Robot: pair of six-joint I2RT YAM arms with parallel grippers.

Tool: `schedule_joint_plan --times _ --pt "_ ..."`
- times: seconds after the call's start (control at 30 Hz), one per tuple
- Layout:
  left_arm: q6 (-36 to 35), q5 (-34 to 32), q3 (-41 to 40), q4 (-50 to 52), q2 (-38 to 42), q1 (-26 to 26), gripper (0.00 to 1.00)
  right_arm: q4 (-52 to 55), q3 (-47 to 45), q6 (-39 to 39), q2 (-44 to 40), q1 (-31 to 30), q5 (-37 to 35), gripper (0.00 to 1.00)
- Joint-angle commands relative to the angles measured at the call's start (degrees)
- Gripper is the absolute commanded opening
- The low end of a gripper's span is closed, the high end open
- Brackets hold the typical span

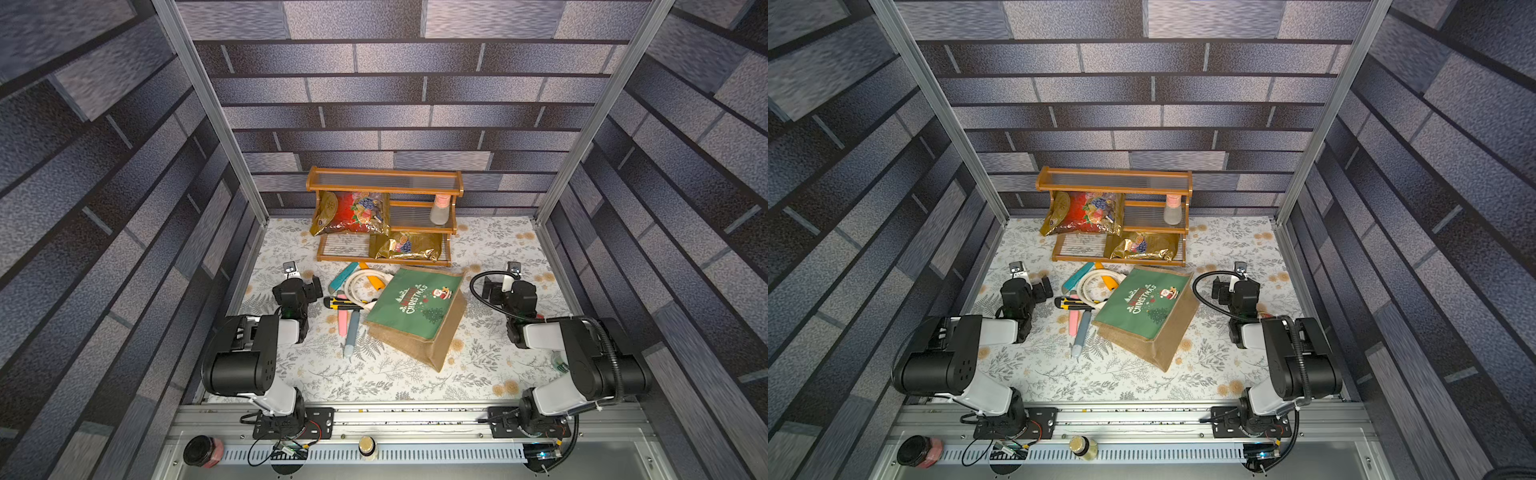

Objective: Place the art knife into the pouch
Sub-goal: Open the pouch at the center of the board.

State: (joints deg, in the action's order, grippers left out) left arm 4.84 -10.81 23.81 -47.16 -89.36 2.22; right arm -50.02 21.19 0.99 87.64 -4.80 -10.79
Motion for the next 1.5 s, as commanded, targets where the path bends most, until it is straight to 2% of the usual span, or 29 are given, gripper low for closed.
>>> schedule_joint_plan --times 0.0,0.77,1.1,1.17,1.33,1.4,1.47 --pt "-0.1 -0.7 -0.2 -0.7 0.8 -0.2 1.00 -1.4 -0.3 0.2 0.1 0.1 0.6 1.00" --pt "-0.1 -0.3 0.0 -0.4 0.9 -0.1 1.00 -0.3 0.3 -0.3 0.2 1.1 2.5 1.00" --pt "-0.9 -0.9 0.7 1.5 1.9 -0.9 1.00 1.7 0.9 -1.1 -1.2 0.9 -0.7 1.00" --pt "-0.9 -1.7 1.2 2.7 2.7 -1.1 1.00 4.7 1.7 -1.4 -3.0 0.5 -2.9 1.00" --pt "-4.5 -12.1 3.3 8.4 6.7 -6.3 1.00 16.1 4.8 -4.4 -9.8 0.0 -12.2 1.00" --pt "-8.0 -16.5 5.6 12.0 7.8 -10.4 1.00 27.6 9.6 -9.1 -12.0 0.1 -19.5 1.00" --pt "-7.8 -21.4 9.8 20.5 9.4 -14.6 1.00 40.6 15.3 -12.1 -13.9 0.0 -20.2 1.00"
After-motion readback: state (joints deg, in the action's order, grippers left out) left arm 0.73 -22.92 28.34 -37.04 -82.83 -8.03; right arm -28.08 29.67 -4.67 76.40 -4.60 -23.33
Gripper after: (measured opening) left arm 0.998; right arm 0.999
